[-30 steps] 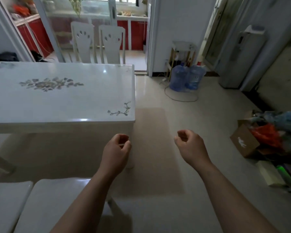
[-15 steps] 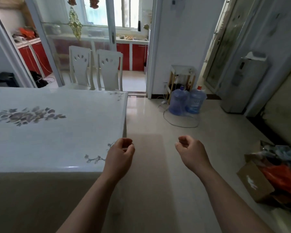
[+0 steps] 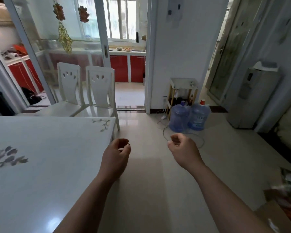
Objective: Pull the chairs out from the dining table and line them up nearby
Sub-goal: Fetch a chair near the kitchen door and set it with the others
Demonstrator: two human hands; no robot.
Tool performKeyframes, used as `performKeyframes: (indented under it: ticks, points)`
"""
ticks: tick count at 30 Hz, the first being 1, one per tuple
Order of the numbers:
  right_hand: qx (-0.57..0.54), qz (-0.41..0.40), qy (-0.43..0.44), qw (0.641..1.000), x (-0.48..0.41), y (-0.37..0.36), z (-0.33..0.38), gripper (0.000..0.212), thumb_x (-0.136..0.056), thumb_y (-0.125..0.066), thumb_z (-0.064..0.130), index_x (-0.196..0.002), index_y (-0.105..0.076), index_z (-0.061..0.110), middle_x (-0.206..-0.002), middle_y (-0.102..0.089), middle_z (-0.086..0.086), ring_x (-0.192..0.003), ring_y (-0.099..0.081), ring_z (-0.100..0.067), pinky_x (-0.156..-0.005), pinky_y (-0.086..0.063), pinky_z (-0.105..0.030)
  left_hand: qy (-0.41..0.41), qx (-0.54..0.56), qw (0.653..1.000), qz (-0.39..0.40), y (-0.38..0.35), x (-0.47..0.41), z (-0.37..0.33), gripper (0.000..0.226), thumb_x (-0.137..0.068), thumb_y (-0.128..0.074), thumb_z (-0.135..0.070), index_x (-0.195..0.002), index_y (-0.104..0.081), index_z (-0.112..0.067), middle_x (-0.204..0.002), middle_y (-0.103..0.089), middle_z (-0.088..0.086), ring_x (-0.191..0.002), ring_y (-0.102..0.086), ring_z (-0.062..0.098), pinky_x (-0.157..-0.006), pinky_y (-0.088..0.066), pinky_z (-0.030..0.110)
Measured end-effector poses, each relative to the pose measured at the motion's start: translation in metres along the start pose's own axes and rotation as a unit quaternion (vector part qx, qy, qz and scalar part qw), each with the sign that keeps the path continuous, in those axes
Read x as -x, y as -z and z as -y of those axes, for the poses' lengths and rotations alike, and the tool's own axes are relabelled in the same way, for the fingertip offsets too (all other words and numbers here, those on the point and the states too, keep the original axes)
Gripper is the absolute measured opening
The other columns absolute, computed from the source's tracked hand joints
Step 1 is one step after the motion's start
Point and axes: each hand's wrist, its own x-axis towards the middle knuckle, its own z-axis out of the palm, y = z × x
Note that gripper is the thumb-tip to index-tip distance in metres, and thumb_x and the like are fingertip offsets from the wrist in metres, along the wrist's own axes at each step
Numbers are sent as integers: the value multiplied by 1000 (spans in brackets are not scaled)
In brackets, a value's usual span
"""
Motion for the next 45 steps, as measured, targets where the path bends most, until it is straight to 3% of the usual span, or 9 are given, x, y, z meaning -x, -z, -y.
performKeyframes:
  ticks: [12, 17, 20, 27, 31, 35, 38, 45]
  points:
    - [48, 96, 86, 991, -267, 24, -51, 39, -92, -53, 26, -128, -58, 11, -126, -64, -6, -113, -60, -18, -92, -45, -25, 39, 11, 994, -99, -137, -204, -50, 31, -93, -54, -19, -121, -60, -10, -114, -68, 9, -99, -64, 20, -87, -52, 36]
    - [18, 124, 92, 988, -366, 10, -59, 38, -90, -57, 26, -125, -59, 11, -122, -65, -7, -110, -61, -19, -95, -50, -35, 66, 11, 990, -127, -172, -273, -57, 31, -93, -54, -21, -122, -60, -12, -113, -68, 6, -99, -65, 20, -86, -55, 42]
    - [23, 137, 99, 985, -414, -3, -62, 37, -91, -56, 26, -125, -59, 12, -121, -65, -6, -110, -60, -19, -95, -50, -34, 82, 14, 988, -128, -187, -315, -53, 31, -94, -53, -21, -123, -59, -12, -113, -66, 6, -99, -63, 19, -85, -54, 41]
    - [30, 157, 103, 982, -532, -45, -52, 37, -90, -57, 26, -123, -60, 11, -121, -66, -7, -111, -61, -18, -96, -49, -33, 108, -9, 986, -127, -204, -433, -42, 32, -94, -53, -23, -123, -58, -12, -112, -65, 6, -99, -61, 19, -84, -55, 42]
    - [33, 157, 107, 981, -595, -69, -35, 37, -90, -58, 26, -123, -61, 11, -120, -66, -6, -110, -61, -17, -93, -48, -27, 115, -21, 986, -119, -203, -506, -41, 32, -94, -51, -27, -123, -57, -16, -115, -66, 2, -103, -62, 18, -95, -50, 42]
    - [44, 152, 109, 981, -670, -102, -14, 35, -90, -57, 26, -121, -62, 11, -118, -67, -4, -109, -61, -16, -86, -41, -18, 122, -14, 986, -116, -201, -592, -34, 33, -95, -50, -27, -126, -55, -16, -118, -64, 3, -105, -61, 18, -94, -50, 38]
    - [42, 165, 104, 980, -713, -125, -6, 36, -90, -57, 28, -122, -62, 12, -119, -67, -4, -108, -61, -16, -89, -45, -22, 129, -10, 984, -123, -203, -637, -26, 34, -95, -51, -24, -127, -55, -13, -118, -64, 5, -105, -60, 18, -87, -47, 29]
    - [28, 200, 107, 974, -805, -175, 15, 36, -89, -58, 28, -120, -62, 11, -117, -67, -4, -106, -62, -17, -93, -48, -29, 148, -6, 976, -161, -200, -726, -17, 32, -94, -52, -21, -124, -57, -12, -114, -64, 4, -99, -58, 15, -83, -45, 27]
